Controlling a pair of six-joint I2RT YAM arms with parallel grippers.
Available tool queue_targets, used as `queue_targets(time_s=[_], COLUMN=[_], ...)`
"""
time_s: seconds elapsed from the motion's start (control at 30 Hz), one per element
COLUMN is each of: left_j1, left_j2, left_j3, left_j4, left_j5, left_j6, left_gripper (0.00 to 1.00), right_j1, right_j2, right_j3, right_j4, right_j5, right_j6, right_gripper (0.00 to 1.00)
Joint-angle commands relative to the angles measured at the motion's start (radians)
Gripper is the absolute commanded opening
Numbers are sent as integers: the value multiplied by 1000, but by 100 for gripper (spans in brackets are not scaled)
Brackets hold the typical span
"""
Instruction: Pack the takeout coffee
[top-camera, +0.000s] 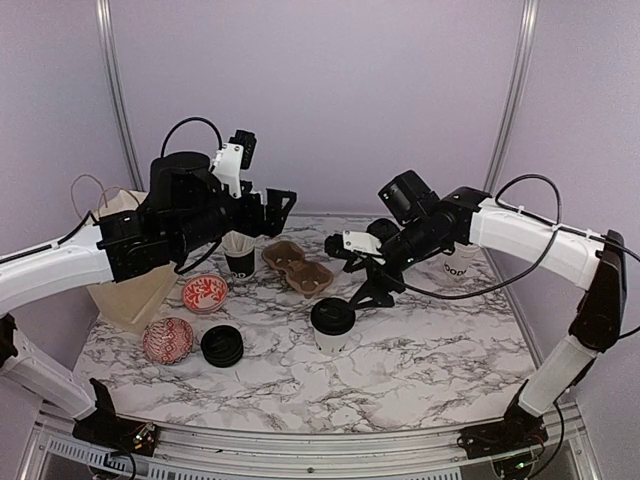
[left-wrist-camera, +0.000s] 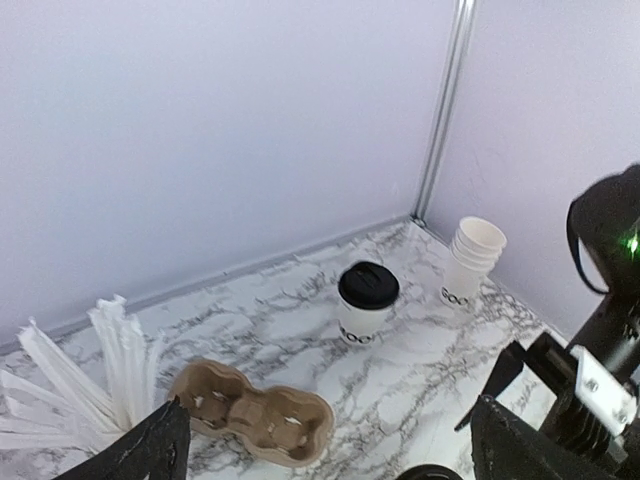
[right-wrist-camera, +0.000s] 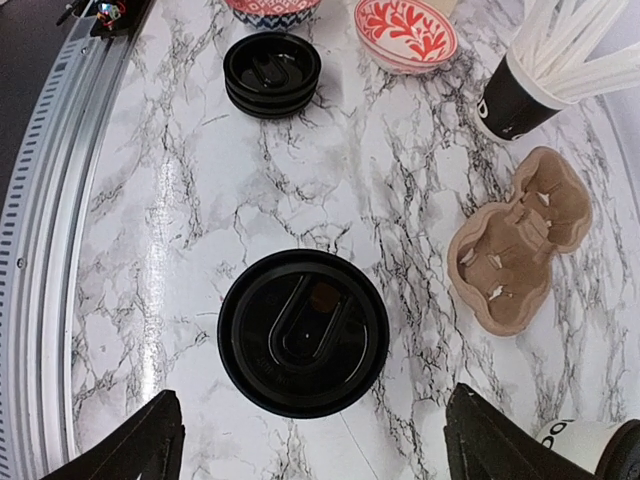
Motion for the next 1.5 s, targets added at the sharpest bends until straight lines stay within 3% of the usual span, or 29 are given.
queue_targets(time_s=[0.0,0.1,0.23,0.87,1.17,1.4,1.47], left_j1=[19,47,49,48,49,49,49], left_j2=[-44,-81,-128,-115,-102,-93,-92], left_j3=[-82,-147,-229,-214,-208,-202,-200], left_j4=[138,149,196,163,151,141,138], left_j5=[-173,-68,-34,-4,-7,-2,-1], left_j6=[155,153,150,156,156,156,156], left_gripper=[99,99,99,96,95,95,95], right_j1=[37,57,69,81,97,105,105], right_j2=[93,142,189,310,310,293,289], right_j3=[65,99,135,210,191,173,174], right_j4=[-3,-18,-42,-148,-122,-124,-125], right_j5=[35,44,50,41,107,126,130], right_j6=[-47,-33,-23,-9,11,17,26], right_gripper=[88,89,91,94,87,90,86])
